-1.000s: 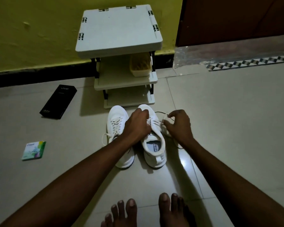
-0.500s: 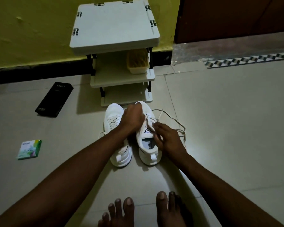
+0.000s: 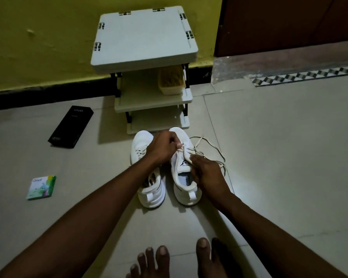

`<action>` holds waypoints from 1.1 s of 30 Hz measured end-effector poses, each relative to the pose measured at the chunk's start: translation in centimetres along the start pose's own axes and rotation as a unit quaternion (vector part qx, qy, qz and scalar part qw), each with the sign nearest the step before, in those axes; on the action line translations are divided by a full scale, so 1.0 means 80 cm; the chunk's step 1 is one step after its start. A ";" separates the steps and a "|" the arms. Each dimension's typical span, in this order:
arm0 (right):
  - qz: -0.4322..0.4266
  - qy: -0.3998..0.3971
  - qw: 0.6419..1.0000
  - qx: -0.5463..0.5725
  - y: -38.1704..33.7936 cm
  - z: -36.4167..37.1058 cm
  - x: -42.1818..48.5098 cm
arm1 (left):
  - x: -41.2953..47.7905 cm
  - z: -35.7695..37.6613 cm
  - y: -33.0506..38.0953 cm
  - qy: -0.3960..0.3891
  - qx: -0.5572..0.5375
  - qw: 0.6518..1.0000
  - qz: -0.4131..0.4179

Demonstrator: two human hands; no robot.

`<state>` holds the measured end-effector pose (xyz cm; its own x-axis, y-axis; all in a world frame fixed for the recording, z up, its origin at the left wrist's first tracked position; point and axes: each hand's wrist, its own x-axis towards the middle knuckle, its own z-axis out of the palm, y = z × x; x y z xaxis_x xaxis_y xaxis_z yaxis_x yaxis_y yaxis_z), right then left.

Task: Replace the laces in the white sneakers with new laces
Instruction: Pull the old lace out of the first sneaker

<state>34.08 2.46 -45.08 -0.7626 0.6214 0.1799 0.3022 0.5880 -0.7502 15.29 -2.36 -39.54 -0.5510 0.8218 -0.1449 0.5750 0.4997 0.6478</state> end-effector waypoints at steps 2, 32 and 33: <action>0.000 -0.006 1.000 0.000 -0.002 0.000 -0.001 | -0.003 0.003 -0.005 0.016 -0.003 1.000 0.027; 0.040 -0.038 0.997 -0.052 -0.025 -0.008 0.001 | -0.005 -0.048 0.005 -0.070 0.060 0.995 0.040; 0.038 -0.040 0.997 -0.055 -0.026 -0.007 0.002 | -0.005 -0.045 0.003 -0.068 0.072 0.994 0.050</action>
<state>33.68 1.66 -43.14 -0.7767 0.6259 0.0710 0.4188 0.5973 -0.6840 13.46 -3.52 -36.62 -0.4061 0.8935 -0.1917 0.7084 0.4403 0.5517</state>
